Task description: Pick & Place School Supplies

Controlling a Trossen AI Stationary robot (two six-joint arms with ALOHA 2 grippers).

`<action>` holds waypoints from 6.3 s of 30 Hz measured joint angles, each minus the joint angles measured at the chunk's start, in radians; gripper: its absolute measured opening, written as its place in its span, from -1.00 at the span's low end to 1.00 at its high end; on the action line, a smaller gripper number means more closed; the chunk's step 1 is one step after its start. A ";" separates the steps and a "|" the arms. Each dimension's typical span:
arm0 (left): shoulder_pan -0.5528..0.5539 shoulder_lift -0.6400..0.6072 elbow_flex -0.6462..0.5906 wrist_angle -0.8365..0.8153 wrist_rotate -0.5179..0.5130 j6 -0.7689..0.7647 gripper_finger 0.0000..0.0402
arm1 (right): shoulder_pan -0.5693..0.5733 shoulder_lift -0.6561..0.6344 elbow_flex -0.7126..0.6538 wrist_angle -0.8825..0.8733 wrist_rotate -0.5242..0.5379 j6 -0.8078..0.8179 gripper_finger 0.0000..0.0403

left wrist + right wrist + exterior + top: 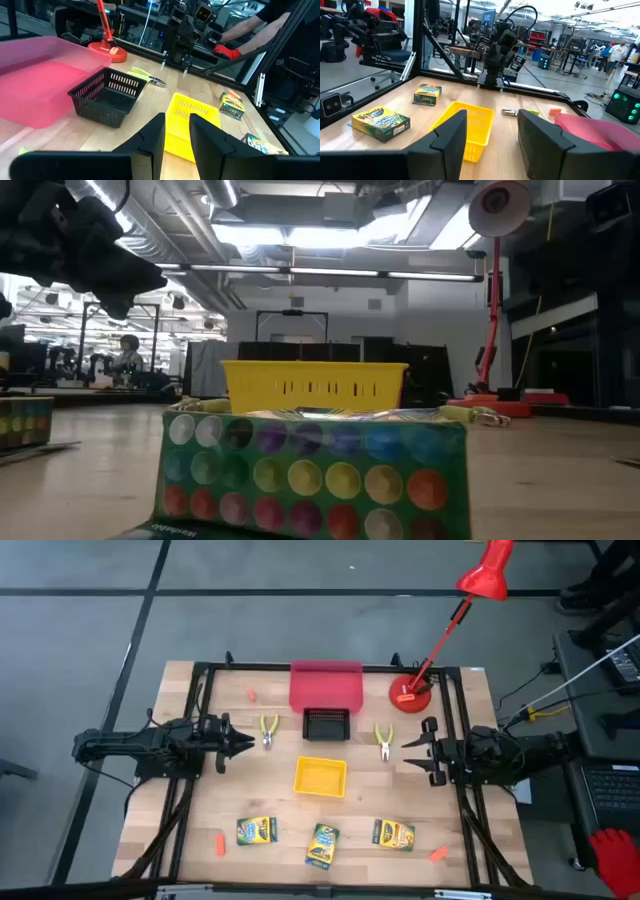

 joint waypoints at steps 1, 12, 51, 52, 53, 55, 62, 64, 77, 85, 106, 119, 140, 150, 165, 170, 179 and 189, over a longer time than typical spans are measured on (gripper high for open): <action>0.000 0.000 0.000 0.000 0.000 0.000 -0.58 | 0.000 0.000 0.000 0.000 0.000 0.000 -0.10; 0.000 0.000 0.000 0.000 0.000 0.000 -0.58 | 0.000 0.000 0.000 0.000 0.000 0.000 -0.10; 0.000 0.000 0.000 0.000 0.000 0.000 -0.58 | 0.000 0.000 0.000 0.000 0.000 0.000 -0.10; 0.000 0.000 0.000 0.000 0.000 0.000 -0.58 | 0.000 0.000 0.000 0.000 0.000 0.000 -0.10; 0.000 0.000 0.000 0.000 0.000 0.000 -0.58 | 0.000 0.000 0.000 0.000 0.000 0.000 -0.10; 0.000 0.000 0.000 0.000 0.000 0.000 -0.58 | 0.000 0.000 0.000 0.000 0.000 0.000 -0.10; 0.000 0.000 0.000 0.000 0.000 0.000 -0.58 | 0.000 0.000 0.000 0.000 0.000 0.000 -0.10; 0.000 0.000 0.000 0.000 0.000 0.000 -0.58 | 0.000 0.000 0.000 0.000 0.000 0.000 -0.10; 0.000 0.000 0.000 0.000 0.000 0.000 -0.58 | 0.000 0.000 0.000 0.000 0.000 0.000 -0.10; 0.000 0.000 0.000 0.000 0.000 0.000 -0.58 | 0.000 0.000 0.000 0.000 0.000 0.000 -0.10; 0.000 0.000 0.000 0.000 0.000 0.000 -0.58 | 0.000 0.000 0.000 0.000 0.000 0.000 -0.10; 0.000 0.000 0.000 0.000 0.000 0.000 -0.58 | 0.000 0.000 0.000 0.000 0.000 0.000 -0.10; 0.000 0.000 0.000 0.000 0.000 0.000 -0.58 | 0.000 0.000 0.000 0.000 0.000 0.000 -0.10; 0.000 0.000 0.000 0.000 0.000 0.000 -0.58 | 0.000 0.000 0.000 0.000 0.000 0.000 -0.10; 0.000 0.000 0.000 0.000 0.000 0.000 -0.58 | 0.000 0.000 0.000 0.000 0.000 0.000 -0.10; 0.000 0.000 0.000 0.000 0.000 0.000 -0.58 | 0.000 0.000 0.000 0.000 0.000 0.000 -0.10; 0.000 0.000 0.000 0.032 -0.050 -0.151 -0.58 | 0.001 0.000 0.000 0.013 -0.027 0.223 -0.10; -0.141 0.065 -0.048 0.374 0.134 -0.136 -0.58 | 0.002 0.000 0.000 0.080 0.017 0.692 -0.10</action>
